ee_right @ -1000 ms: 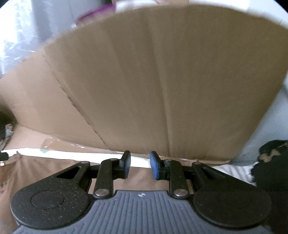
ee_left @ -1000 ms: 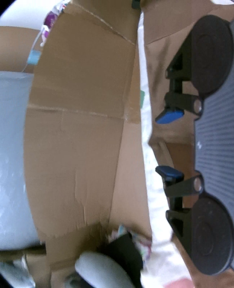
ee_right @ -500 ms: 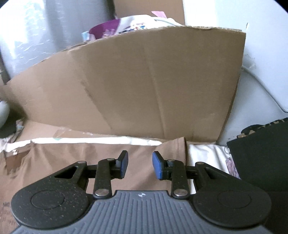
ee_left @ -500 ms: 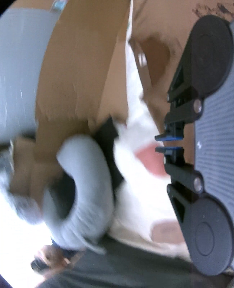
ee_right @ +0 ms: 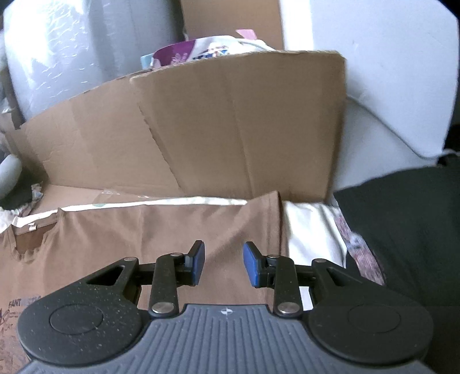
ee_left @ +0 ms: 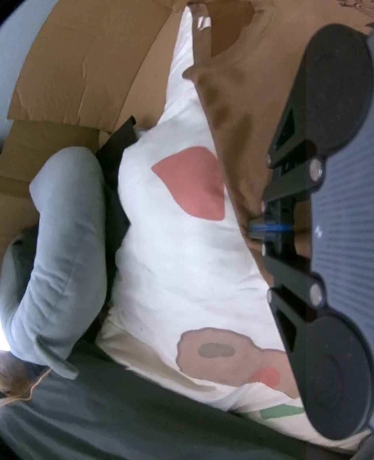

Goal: Fold clothes

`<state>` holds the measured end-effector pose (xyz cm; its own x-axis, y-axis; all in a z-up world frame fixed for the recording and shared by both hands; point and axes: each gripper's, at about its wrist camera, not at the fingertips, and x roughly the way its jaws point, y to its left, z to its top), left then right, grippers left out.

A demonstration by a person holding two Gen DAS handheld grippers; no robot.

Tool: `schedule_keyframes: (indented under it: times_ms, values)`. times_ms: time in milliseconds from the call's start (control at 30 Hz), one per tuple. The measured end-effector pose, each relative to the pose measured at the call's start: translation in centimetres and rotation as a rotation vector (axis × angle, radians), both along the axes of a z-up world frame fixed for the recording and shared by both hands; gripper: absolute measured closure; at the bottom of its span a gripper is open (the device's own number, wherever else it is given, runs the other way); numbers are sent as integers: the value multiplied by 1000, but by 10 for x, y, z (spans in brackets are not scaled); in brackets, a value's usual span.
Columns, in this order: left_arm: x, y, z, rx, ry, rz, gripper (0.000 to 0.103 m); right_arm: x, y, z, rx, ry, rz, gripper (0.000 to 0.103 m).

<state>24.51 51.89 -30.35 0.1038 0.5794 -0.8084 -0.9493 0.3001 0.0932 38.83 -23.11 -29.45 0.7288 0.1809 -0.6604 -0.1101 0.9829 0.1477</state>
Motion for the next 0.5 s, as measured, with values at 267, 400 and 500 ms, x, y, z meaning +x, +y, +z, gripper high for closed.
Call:
schedule_keyframes:
  times_ms: [267, 400, 500]
  values:
    - [2, 5, 8, 14, -9, 22, 101, -19, 2, -5, 18, 35, 32, 66]
    - [-6, 4, 31, 30, -51, 35, 97, -23, 3, -9, 31, 52, 35, 66]
    - [-10, -6, 44, 27, -64, 6, 96, -27, 6, -10, 40, 58, 48, 65]
